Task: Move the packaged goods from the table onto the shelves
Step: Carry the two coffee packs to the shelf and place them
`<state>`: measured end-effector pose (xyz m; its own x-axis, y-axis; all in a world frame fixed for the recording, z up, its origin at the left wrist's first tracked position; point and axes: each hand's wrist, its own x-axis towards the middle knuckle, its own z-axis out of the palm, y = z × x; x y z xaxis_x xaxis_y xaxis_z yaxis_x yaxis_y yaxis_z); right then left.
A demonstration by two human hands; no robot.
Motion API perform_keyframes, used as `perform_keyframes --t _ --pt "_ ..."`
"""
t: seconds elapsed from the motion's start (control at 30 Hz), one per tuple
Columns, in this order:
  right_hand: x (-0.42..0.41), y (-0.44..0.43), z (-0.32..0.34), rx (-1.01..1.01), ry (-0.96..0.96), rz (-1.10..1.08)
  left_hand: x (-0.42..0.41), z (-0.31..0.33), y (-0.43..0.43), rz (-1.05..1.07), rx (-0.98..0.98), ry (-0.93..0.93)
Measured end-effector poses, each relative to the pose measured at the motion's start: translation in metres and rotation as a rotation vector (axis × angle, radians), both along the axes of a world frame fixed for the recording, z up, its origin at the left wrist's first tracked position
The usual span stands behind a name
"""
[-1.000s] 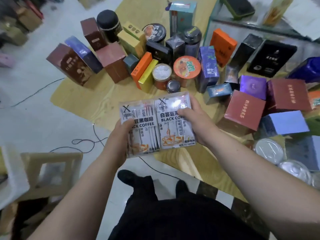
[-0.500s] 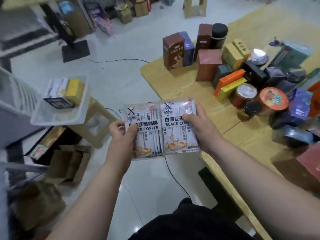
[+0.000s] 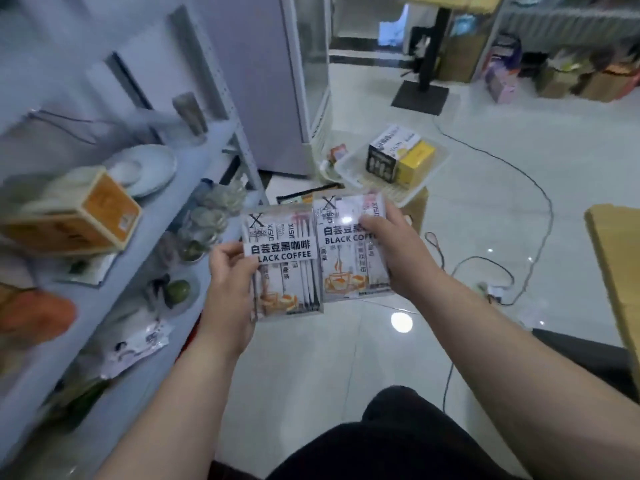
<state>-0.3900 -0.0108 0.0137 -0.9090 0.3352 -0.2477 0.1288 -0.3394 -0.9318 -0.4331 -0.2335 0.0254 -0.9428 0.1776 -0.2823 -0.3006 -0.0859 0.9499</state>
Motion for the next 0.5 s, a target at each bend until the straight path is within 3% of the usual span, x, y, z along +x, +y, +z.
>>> perform_keyframes --t 0.3,0.5 --pt "-0.124 -0.098 0.023 -0.084 -0.104 0.335 -0.046 0.01 -0.088 0.497 0.076 0.004" --pt "-0.205 -0.144 0.052 0.019 -0.003 0.607 -0.072 0.036 -0.116 0.753 0.055 0.116"
